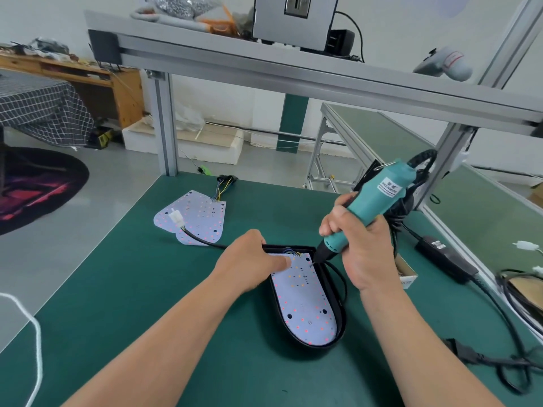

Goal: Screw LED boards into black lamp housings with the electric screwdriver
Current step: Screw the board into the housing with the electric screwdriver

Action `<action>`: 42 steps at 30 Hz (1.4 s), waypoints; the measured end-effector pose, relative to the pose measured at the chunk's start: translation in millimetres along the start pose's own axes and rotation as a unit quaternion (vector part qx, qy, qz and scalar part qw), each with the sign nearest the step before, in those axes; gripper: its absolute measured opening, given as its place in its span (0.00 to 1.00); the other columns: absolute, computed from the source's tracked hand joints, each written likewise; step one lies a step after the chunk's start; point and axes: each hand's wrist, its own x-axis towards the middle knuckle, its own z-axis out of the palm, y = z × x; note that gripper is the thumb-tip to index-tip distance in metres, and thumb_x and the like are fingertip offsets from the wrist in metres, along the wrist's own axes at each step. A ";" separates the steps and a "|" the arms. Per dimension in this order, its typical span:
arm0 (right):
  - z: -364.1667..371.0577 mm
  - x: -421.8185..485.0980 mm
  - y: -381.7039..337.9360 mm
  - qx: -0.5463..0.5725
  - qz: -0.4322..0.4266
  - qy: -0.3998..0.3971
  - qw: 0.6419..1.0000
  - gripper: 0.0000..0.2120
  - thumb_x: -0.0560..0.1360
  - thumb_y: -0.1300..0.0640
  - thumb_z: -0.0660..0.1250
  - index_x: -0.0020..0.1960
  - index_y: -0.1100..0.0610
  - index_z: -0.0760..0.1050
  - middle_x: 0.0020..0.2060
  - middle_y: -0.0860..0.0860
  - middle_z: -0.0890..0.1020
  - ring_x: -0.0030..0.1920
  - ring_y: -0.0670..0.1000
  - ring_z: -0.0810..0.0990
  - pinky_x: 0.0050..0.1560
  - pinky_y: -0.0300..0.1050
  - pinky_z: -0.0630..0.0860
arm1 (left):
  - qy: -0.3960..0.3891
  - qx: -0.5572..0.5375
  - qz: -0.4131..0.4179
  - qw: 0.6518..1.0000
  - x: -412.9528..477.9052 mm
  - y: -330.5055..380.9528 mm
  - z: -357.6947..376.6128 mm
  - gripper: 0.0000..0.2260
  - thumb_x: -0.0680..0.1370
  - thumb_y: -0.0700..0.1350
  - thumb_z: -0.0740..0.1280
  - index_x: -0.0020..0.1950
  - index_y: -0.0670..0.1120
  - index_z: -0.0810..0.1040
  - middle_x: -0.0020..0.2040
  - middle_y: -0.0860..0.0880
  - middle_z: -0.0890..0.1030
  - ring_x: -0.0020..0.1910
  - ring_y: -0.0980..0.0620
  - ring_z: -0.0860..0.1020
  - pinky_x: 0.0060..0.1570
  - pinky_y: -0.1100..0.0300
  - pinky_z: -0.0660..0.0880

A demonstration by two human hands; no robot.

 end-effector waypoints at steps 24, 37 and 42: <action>-0.2 -24.3 -21.8 0.250 0.031 0.062 0.966 0.06 0.81 0.60 0.63 0.54 0.52 0.77 0.36 0.48 0.72 0.40 0.50 0.74 0.56 0.49 0.77 | 0.001 -0.460 -0.049 0.886 -5.1 0.2 -38.3 0.09 0.84 0.29 0.61 0.60 0.34 0.79 0.50 0.38 0.86 0.38 0.51 0.86 0.39 0.60 0.84; -2.1 -21.4 -26.8 0.286 0.028 0.080 0.954 0.05 0.81 0.60 0.63 0.54 0.52 0.76 0.36 0.47 0.73 0.41 0.50 0.75 0.56 0.49 0.78 | -0.128 -0.380 0.061 0.914 -26.6 12.5 -20.4 0.03 0.82 0.40 0.72 0.51 0.41 0.85 0.47 0.40 0.88 0.42 0.46 0.88 0.36 0.60 0.82; -2.3 -20.5 -31.7 0.299 0.017 0.090 0.950 0.05 0.81 0.61 0.63 0.53 0.53 0.77 0.36 0.48 0.72 0.41 0.50 0.75 0.55 0.48 0.78 | -0.209 -0.405 0.075 0.887 -32.3 14.2 -17.9 0.04 0.83 0.35 0.70 0.57 0.39 0.83 0.53 0.38 0.88 0.51 0.41 0.88 0.43 0.57 0.85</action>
